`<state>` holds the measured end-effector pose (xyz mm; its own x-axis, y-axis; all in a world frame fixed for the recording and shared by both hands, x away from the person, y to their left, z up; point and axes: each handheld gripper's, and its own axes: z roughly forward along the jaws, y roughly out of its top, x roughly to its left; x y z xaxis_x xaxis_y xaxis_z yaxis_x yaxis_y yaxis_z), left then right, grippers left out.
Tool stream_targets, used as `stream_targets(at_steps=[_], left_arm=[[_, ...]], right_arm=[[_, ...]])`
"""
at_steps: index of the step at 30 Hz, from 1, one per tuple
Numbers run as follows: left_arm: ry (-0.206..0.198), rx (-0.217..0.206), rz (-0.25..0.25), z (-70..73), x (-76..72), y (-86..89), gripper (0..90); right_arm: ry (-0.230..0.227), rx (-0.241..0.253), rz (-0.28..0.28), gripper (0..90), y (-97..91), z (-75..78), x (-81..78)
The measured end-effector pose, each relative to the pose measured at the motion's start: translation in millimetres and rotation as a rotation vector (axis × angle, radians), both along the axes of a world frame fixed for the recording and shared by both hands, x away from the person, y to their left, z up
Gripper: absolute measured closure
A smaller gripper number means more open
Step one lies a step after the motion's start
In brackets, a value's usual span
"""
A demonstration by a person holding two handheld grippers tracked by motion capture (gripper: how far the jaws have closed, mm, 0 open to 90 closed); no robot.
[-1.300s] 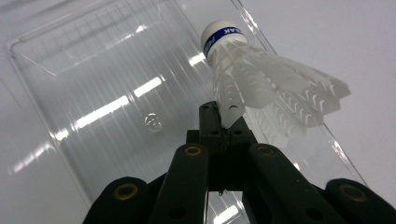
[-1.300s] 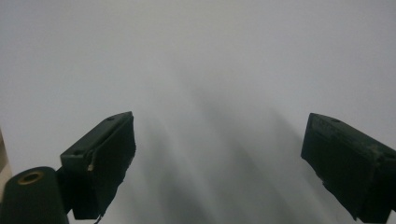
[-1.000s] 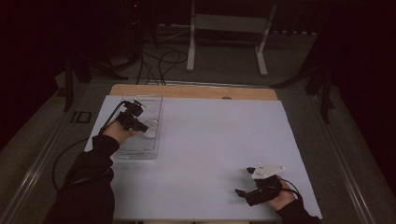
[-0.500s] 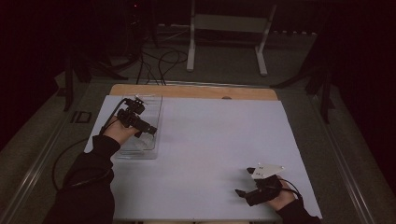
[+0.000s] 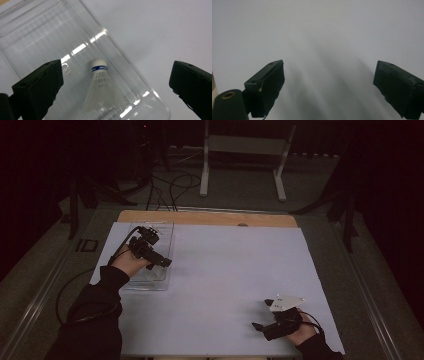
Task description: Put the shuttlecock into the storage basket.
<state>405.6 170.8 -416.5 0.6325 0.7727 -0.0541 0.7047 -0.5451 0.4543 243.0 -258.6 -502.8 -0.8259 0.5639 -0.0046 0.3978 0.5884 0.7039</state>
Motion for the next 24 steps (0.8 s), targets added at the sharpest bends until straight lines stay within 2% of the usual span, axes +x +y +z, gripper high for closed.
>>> stream_targets(at_steps=[5, 13, 15, 24], left_arm=[[-0.019, 0.019, -0.028, 2.7, -4.9, -7.7, 0.0], [-0.032, 0.016, -0.054, 5.4, -9.7, -18.6, 0.0], [-0.032, 0.003, -0.061, 6.4, -11.2, -21.6, 0.0], [-0.053, 0.017, -0.097, 8.8, -18.6, -33.5, 0.0]], right_arm=[[0.001, 0.002, -0.001, 9.8, 0.0, -0.1, 0.2], [0.001, 0.004, -0.004, 9.8, -0.4, -0.1, 0.2], [0.002, 0.005, -0.004, 9.8, -0.6, 0.1, 0.3], [0.002, 0.004, -0.005, 9.8, -0.6, 0.1, 0.4]])
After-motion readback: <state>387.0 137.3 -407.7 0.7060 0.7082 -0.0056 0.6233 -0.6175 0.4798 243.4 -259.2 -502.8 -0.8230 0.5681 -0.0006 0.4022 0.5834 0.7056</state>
